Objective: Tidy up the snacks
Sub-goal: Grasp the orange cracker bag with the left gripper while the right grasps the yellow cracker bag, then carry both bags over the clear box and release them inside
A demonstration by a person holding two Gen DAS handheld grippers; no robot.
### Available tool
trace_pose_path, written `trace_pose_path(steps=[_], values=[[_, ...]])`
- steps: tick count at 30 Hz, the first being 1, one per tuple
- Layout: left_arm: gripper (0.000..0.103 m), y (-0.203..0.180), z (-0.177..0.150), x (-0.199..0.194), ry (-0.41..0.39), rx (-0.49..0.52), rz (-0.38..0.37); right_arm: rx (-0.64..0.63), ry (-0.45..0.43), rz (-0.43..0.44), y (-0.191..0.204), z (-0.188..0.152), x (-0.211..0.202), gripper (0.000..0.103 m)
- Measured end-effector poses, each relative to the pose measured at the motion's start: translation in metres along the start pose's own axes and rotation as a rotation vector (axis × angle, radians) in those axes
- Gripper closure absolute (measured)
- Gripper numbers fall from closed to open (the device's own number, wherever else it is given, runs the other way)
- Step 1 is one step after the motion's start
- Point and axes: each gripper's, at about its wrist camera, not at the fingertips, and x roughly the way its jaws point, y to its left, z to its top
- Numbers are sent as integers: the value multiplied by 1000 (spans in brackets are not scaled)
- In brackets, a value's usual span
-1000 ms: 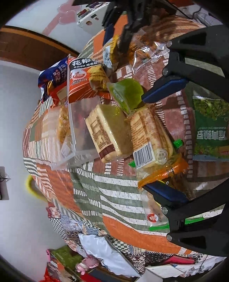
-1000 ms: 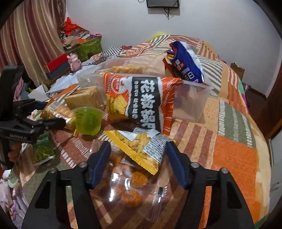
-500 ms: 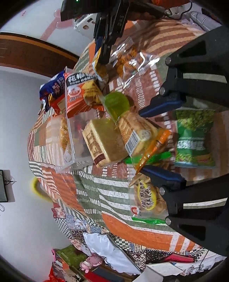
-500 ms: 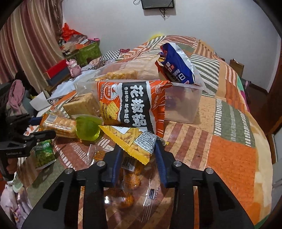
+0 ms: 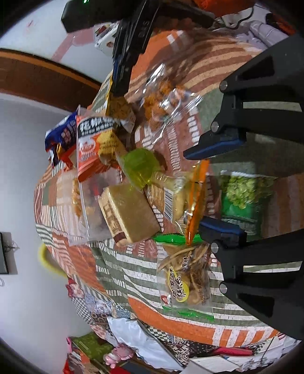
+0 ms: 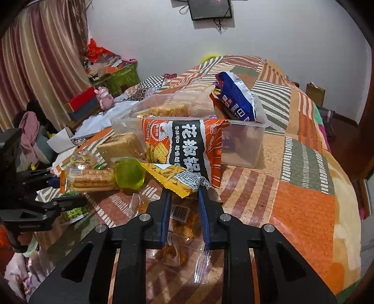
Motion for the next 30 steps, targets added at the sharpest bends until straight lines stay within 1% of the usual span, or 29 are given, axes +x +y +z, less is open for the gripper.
trace_pose_path(steps=[3, 5, 6, 8, 9, 10, 13, 14, 18, 20, 21, 22, 23, 26, 28, 30], values=[[54, 2, 4, 6, -18, -13, 29, -10, -2, -12, -1, 2, 2, 81], [54, 3, 7, 8, -35, -21, 33, -22, 2, -23, -1, 3, 5, 81], [54, 4, 9, 8, -52, -23, 44, -30, 8, -31, -1, 4, 7, 80], [54, 6, 14, 8, -70, -23, 62, -45, 24, -43, -1, 7, 13, 71], [54, 8, 16, 9, -77, -26, 69, -52, 29, -54, -1, 7, 15, 64], [54, 10, 18, 9, -80, -31, 68, -58, 28, -62, -2, 8, 17, 59], [54, 16, 22, 12, -88, -47, 58, -76, 33, -66, -2, 11, 22, 50], [54, 17, 23, 13, -89, -51, 58, -84, 41, -59, -2, 13, 24, 50], [54, 18, 26, 16, -95, -68, 35, -117, 50, -35, 2, 16, 31, 50], [53, 19, 26, 16, -100, -77, 23, -136, 60, -19, 6, 17, 34, 50], [53, 20, 26, 16, -101, -88, 17, -142, 61, -12, 8, 17, 35, 57], [53, 21, 27, 16, -102, -102, 7, -150, 68, 6, 10, 16, 37, 67], [52, 22, 27, 15, -103, -112, -2, -159, 79, 22, 13, 15, 38, 67], [52, 24, 29, 16, -98, -139, -13, -190, 61, -2, 20, 13, 36, 71], [52, 26, 31, 18, -83, -159, -10, -192, 50, -6, 22, 10, 33, 73], [54, 30, 30, 18, -74, -189, -23, -180, 42, 3, 20, 10, 29, 73]])
